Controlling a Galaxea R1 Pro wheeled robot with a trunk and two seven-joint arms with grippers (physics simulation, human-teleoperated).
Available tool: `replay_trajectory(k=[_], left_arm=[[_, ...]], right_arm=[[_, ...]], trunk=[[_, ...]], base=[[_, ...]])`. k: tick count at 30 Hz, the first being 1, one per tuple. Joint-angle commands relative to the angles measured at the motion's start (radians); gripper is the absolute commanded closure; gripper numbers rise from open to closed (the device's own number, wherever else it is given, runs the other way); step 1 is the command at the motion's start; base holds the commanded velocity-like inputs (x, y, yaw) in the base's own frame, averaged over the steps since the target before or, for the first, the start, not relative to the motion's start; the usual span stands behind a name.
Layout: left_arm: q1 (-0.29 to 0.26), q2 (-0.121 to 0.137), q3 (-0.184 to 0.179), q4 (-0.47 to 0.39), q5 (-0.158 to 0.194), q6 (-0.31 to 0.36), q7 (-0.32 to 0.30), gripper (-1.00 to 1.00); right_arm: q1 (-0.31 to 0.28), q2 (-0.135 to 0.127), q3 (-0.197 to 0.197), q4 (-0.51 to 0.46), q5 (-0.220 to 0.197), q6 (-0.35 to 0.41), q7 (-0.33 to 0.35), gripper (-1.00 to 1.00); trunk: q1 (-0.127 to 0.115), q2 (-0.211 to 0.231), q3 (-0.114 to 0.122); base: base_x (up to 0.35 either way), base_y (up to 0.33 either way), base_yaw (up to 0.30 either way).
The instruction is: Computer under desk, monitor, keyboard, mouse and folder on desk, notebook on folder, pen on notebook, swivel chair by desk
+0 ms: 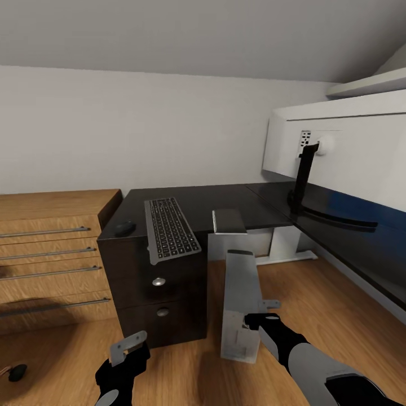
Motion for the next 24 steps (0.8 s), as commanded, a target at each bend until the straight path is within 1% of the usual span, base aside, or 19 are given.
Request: replay_trajectory(k=[1, 24], left_arm=[[0.000, 0.001, -0.002, -0.002, 0.003, 0.006, 0.006, -1.00], [0.000, 0.001, 0.000, -0.002, 0.003, 0.006, 0.006, -1.00]], right_arm=[[0.000, 0.000, 0.009, -0.002, -0.008, 0.006, -0.006, -1.00], [0.000, 0.000, 0.010, -0.002, -0.002, 0.006, -0.006, -1.00]], trunk=[[0.000, -0.001, -0.005], [0.011, -0.006, -0.094]], base=[[0.000, 0.000, 0.000], [0.000, 0.000, 0.000]])
